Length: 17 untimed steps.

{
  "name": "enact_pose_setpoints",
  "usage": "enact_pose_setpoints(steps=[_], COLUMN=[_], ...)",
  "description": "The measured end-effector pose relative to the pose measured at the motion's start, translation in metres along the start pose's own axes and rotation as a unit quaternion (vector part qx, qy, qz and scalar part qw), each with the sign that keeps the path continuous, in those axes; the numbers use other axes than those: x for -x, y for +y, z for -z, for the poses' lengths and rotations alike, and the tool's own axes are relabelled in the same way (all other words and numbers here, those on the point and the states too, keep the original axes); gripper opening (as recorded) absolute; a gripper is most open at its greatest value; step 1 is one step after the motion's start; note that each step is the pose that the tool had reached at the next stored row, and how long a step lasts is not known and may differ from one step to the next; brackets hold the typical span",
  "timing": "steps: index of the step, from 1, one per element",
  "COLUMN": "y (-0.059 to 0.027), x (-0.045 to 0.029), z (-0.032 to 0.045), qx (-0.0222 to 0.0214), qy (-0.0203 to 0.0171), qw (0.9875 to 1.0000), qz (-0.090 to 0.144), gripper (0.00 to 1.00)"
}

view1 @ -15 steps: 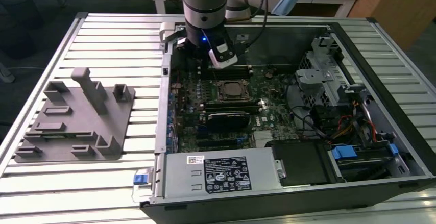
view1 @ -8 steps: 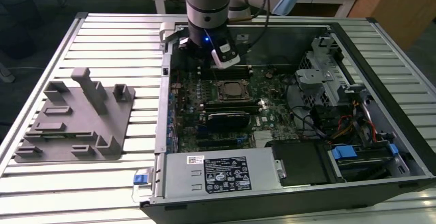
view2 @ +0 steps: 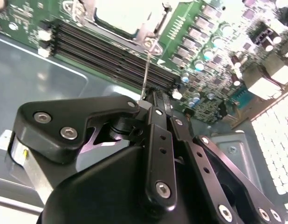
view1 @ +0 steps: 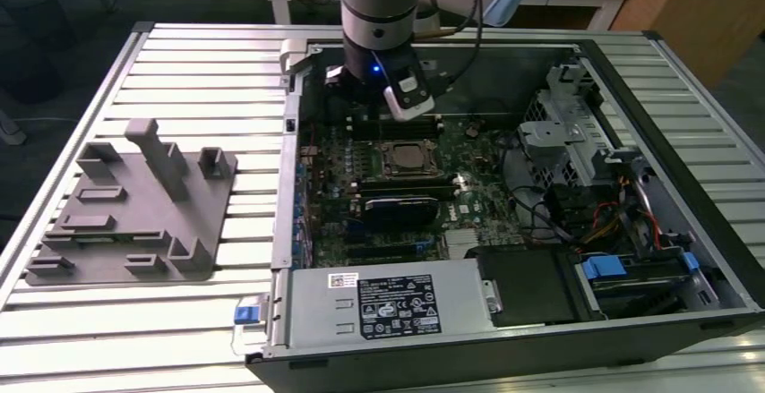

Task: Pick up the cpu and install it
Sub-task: 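Install the first cpu locking lever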

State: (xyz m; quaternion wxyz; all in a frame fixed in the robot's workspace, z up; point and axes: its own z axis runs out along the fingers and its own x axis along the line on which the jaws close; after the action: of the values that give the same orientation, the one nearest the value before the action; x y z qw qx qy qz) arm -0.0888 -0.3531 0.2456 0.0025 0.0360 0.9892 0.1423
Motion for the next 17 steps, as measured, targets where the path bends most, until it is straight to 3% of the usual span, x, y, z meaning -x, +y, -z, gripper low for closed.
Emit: enact_pose_setpoints(steps=[9, 17], y=[0.0013, 0.0014], x=[0.0181, 0.0198], z=[-0.0004, -0.0005], qx=[-0.0024, -0.0032], qy=[-0.0002, -0.0003], qw=[1.0, 1.0], qz=[0.0, 0.0], gripper=[0.11, 0.11])
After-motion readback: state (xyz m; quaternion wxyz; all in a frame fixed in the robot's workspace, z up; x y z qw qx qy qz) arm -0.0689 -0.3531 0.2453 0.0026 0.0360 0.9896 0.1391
